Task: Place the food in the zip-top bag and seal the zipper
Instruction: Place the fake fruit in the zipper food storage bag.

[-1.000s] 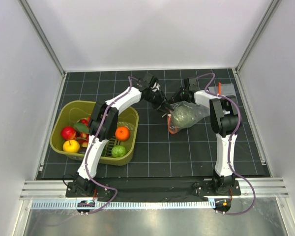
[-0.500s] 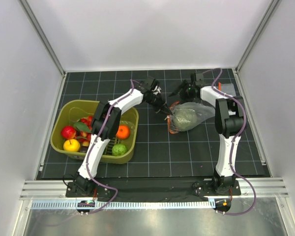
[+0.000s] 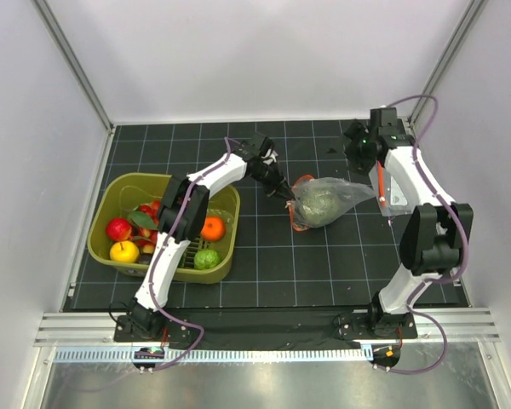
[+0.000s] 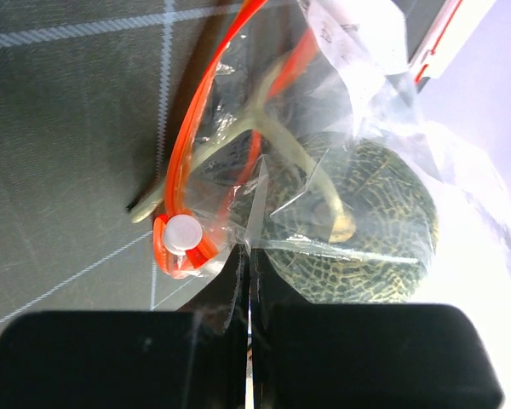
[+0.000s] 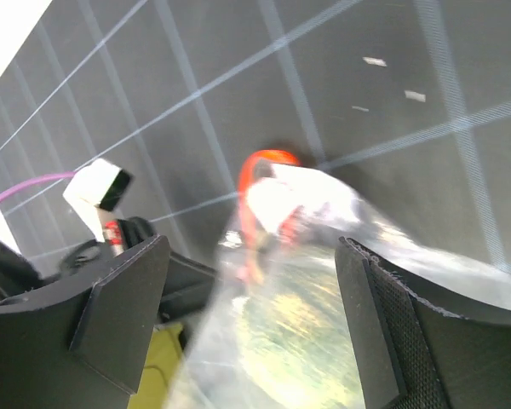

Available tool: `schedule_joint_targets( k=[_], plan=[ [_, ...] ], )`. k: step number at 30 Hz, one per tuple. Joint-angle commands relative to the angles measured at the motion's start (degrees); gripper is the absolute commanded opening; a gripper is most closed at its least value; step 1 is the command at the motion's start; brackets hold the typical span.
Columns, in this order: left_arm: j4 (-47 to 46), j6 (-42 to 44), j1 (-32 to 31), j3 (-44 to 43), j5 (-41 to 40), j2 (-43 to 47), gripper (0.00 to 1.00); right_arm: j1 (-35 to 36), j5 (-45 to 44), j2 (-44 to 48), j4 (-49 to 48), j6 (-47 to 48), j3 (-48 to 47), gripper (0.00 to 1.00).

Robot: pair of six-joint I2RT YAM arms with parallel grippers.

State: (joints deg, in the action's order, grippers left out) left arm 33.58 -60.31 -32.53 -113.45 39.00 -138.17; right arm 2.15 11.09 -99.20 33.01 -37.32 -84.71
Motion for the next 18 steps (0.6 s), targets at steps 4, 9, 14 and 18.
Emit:
schedule_joint_targets(
  k=[4, 9, 14, 18],
  plan=[
    [4.0, 2.7, 0.5, -1.4, -1.1, -1.2, 0.00, -5.0, -4.1, 6.8, 4.4, 1.3, 8.1, 0.84],
    [4.4, 3.1, 0.5, -1.7, -1.6, -1.0, 0.00, -5.8, -1.8, 10.3, 5.6, 2.1, 10.6, 0.83],
    [4.7, 3.4, -0.1, -2.6, -2.3, -0.7, 0.00, -5.8, -0.7, 9.1, 8.6, 0.3, 15.0, 0.77],
    [5.2, 4.0, -1.1, -3.4, -2.8, -0.8, 0.00, -4.6, 1.9, 8.8, 4.5, -2.1, 20.4, 0.75]
  ],
)
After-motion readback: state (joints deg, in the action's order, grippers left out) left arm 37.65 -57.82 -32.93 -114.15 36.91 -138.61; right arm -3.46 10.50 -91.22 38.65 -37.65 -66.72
